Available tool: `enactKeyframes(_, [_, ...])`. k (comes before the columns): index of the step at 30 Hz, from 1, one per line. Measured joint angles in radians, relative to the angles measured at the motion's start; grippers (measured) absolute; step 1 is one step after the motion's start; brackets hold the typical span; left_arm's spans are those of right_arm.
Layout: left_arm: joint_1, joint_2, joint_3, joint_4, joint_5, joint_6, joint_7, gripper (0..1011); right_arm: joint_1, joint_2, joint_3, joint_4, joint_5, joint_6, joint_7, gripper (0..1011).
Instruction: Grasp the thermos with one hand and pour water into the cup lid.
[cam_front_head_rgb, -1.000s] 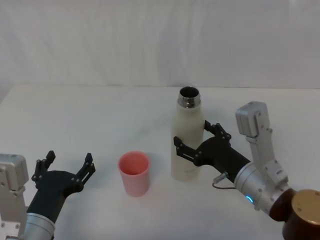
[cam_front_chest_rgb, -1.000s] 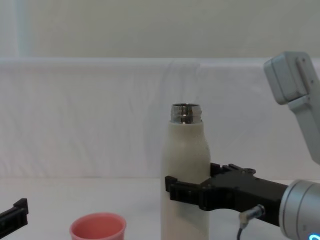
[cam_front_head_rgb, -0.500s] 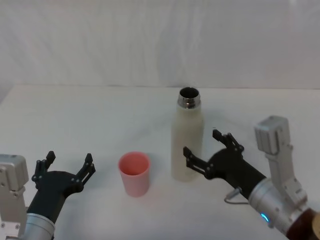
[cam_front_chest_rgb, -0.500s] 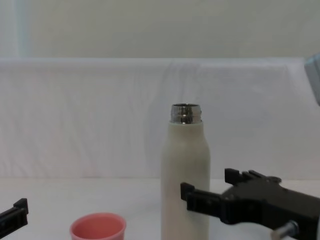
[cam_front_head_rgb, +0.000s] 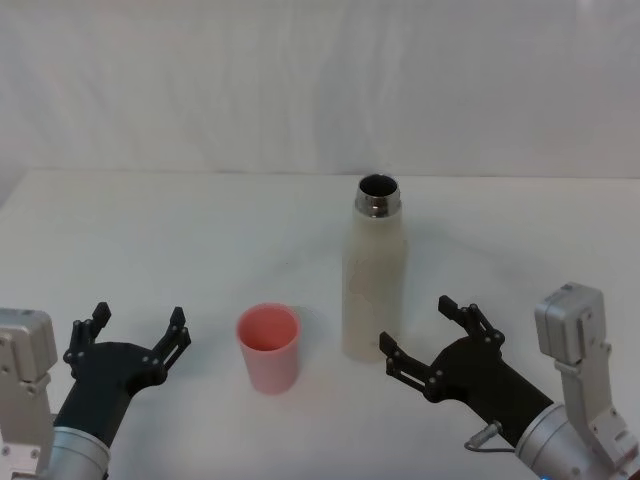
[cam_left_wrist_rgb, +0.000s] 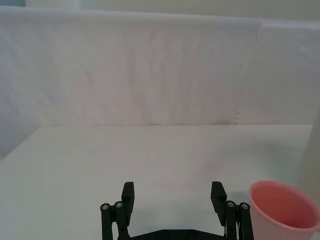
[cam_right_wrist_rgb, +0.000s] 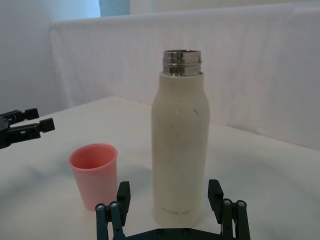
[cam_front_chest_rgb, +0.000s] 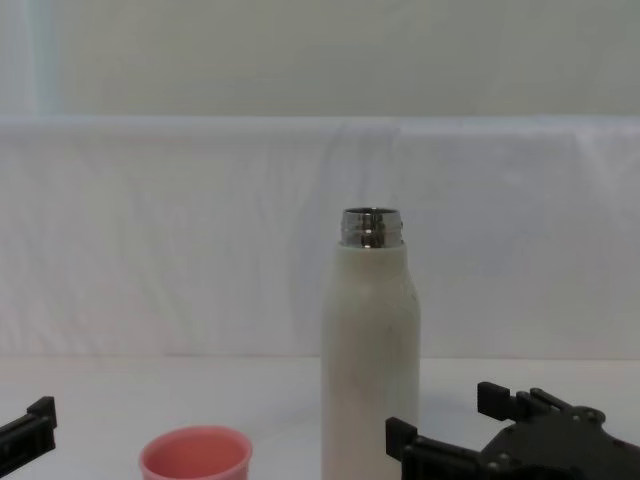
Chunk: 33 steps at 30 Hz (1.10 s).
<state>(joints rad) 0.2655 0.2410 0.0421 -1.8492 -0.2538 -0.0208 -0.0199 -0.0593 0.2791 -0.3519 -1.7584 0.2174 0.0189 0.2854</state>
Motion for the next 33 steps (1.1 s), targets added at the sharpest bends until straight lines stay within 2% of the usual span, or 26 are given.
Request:
enactKeyframes(3, [0.0, 0.0, 0.0, 0.0, 0.0, 0.0, 0.0, 1001, -0.006, 0.0, 0.0, 0.004, 0.002, -0.012, 0.004, 1001])
enactKeyframes(33, [0.0, 0.0, 0.0, 0.0, 0.0, 0.0, 0.0, 1001, -0.003, -0.001, -0.001, 0.004, 0.002, -0.006, 0.004, 1001])
